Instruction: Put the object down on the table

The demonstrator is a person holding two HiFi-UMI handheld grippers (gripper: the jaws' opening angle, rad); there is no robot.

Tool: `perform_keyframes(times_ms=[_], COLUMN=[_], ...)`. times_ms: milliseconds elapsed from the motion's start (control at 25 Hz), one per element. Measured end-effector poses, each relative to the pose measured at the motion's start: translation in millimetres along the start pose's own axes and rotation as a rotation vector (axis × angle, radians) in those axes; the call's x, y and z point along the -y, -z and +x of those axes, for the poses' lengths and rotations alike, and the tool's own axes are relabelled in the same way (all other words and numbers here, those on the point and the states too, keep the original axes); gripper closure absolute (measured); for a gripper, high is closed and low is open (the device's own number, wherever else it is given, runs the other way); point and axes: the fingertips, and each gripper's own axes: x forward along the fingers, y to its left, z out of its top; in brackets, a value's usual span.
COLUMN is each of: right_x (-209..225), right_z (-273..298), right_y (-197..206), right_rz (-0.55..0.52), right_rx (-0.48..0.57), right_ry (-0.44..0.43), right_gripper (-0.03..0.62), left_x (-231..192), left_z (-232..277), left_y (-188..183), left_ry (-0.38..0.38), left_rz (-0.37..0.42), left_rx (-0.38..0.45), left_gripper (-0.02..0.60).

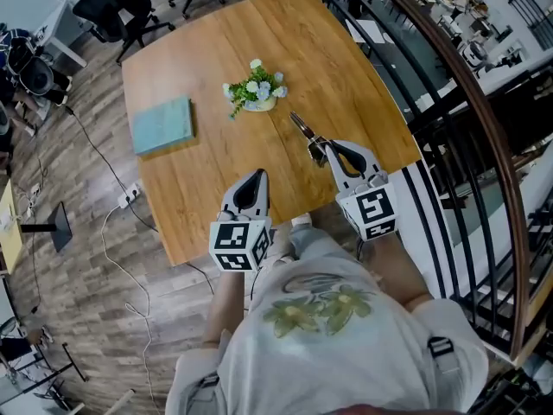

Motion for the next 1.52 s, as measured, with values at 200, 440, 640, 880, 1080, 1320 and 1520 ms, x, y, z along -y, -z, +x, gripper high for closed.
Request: perform_keyframes(times_ms=[200, 440, 640, 880, 1080, 1320, 1520], right_x=[7, 13, 21, 30, 33, 34, 33], right_z=[17, 34, 44, 61, 74, 87, 97], right_y=[5, 19, 30, 47, 64, 87, 104], right_rz=[-0.013, -0.039, -0.051, -0.053, -0.057, -0.054, -0.053], right_rx=[-0.022, -0.059, -0.088, -0.126, -0.167, -0.224, -0.263], right_ry=[-0.012, -0.026, -0.050, -0.082, -0.114, -0.147, -0.172], right_gripper=[0.580, 0.580, 0.580, 0.580, 0.580, 0.580, 0.580], left_x=[-10, -17, -19, -22, -29, -34, -35], left_z=[9, 20, 32, 48, 58, 65, 70], left_y=[-4, -5, -6, -7, 3, 13, 16], left_ry=[-0.020, -0.035, -0.049, -0.069, -0.092, -0.107, -0.115], left_rz=[-0.010, -0.015, -0.026, -0.034, -0.053, -0.073, -0.075], left_rx=[-0.003, -0.013, -0.024, -0.033, -0.054, -0.085, -0.098], left_gripper=[0.565, 0.565, 0.565, 0.565, 0.565, 0.565, 0.565])
